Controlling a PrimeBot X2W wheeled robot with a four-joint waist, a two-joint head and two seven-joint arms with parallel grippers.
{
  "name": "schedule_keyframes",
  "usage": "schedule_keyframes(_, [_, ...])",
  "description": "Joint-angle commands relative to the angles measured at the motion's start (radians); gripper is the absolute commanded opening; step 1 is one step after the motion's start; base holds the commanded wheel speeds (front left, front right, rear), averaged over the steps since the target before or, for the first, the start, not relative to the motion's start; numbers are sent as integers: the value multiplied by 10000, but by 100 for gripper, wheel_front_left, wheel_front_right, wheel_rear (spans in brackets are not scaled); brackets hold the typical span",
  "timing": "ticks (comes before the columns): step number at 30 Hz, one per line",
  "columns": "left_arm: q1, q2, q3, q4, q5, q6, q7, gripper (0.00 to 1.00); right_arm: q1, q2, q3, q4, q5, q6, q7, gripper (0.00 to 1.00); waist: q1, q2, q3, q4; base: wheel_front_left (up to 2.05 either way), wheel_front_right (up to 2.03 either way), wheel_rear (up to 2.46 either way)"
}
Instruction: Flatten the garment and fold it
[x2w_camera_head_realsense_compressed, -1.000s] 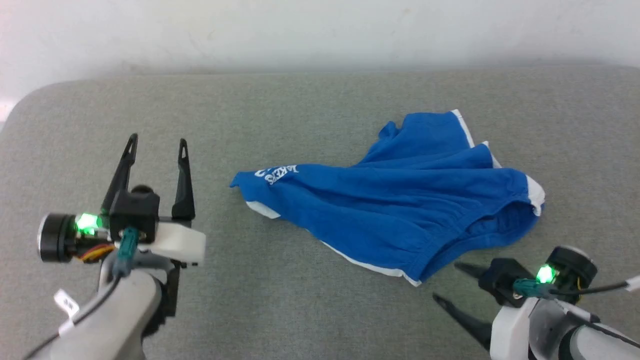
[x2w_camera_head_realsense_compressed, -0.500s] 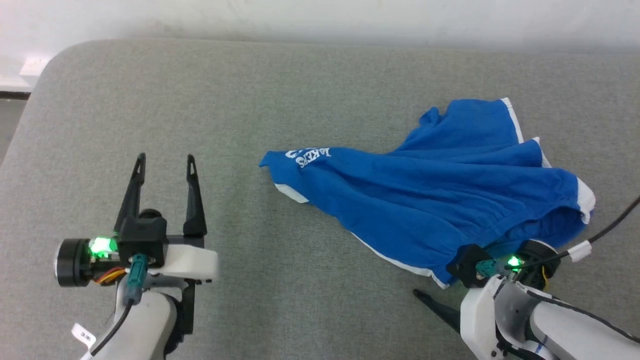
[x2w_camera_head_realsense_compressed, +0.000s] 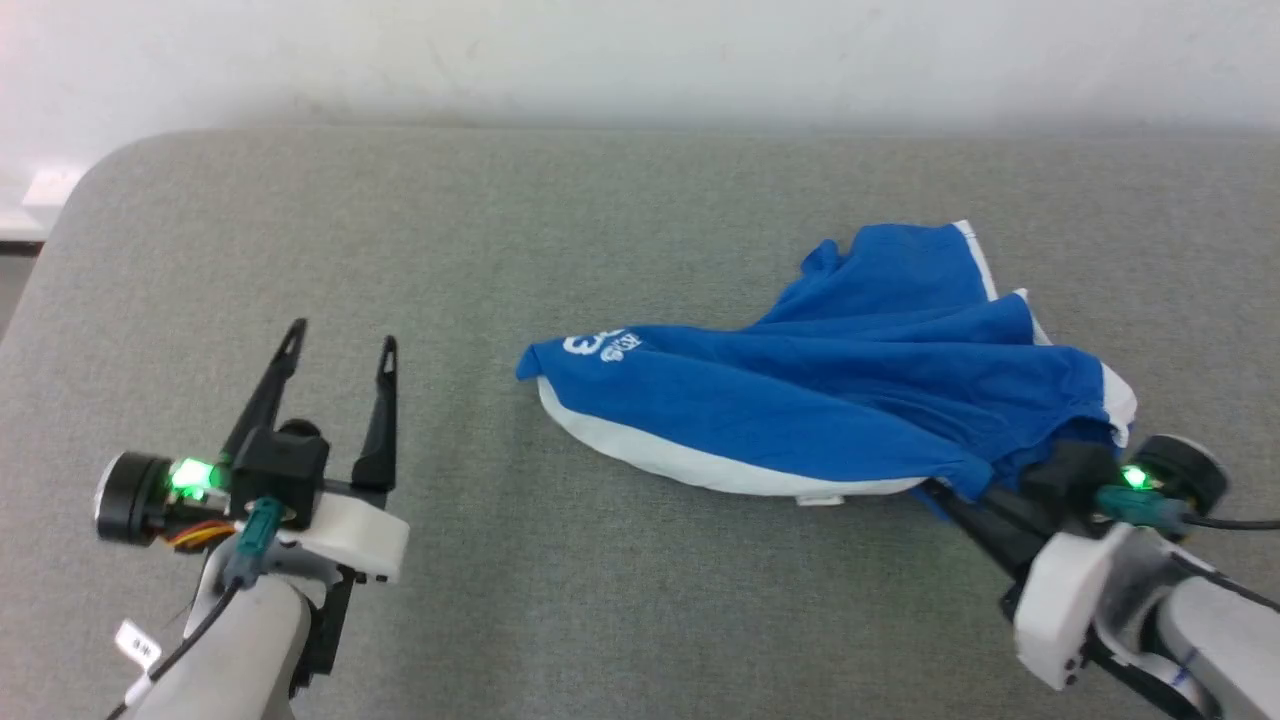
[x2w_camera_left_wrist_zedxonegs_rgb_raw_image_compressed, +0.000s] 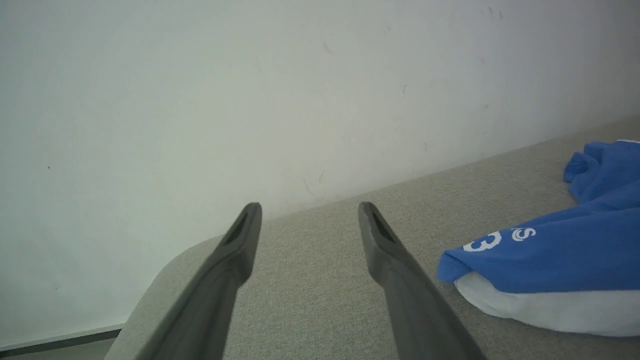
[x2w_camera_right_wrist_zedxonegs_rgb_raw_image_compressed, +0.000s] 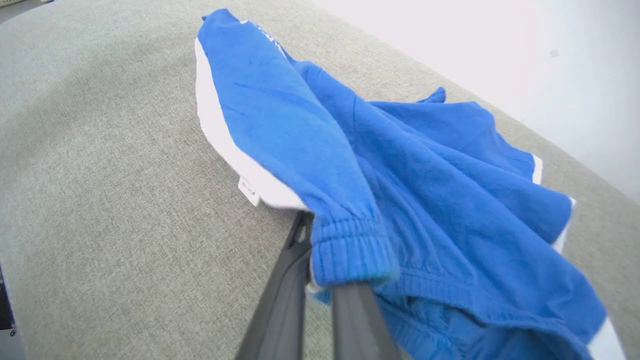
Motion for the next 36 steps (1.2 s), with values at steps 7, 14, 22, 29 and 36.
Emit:
schedule_keyframes(7, [-1212,190,-1516,666,-54,-2356,1684,100,1494,-195,-1931,-749,-556,-11,195,0,0,0,-303,-501,0,0,0])
schedule_keyframes(14, [-1814,68,-2621,1169,-518,-3669,3947,100,1917,125,-2315,-1032,-886,-11,439,0,0,0,-212,-699,0,0,0])
schedule_keyframes(22, [-2338,445,-3783,1536,-1783,-3992,6275,100,1725,452,-2313,-1190,-1219,-11,520,0,0,0,284,-1175,0,0,0])
schedule_keyframes(29, [-2937,539,-4819,2166,-2709,-4003,6881,100,1434,653,-1942,-1044,-1240,-11,539,0,0,0,716,-1521,0,0,0])
schedule_keyframes(36, [-3342,1108,-6234,1863,-3518,-4004,6840,0,1316,612,-1678,-833,-1208,-11,370,0,0,0,718,-1586,0,0,0])
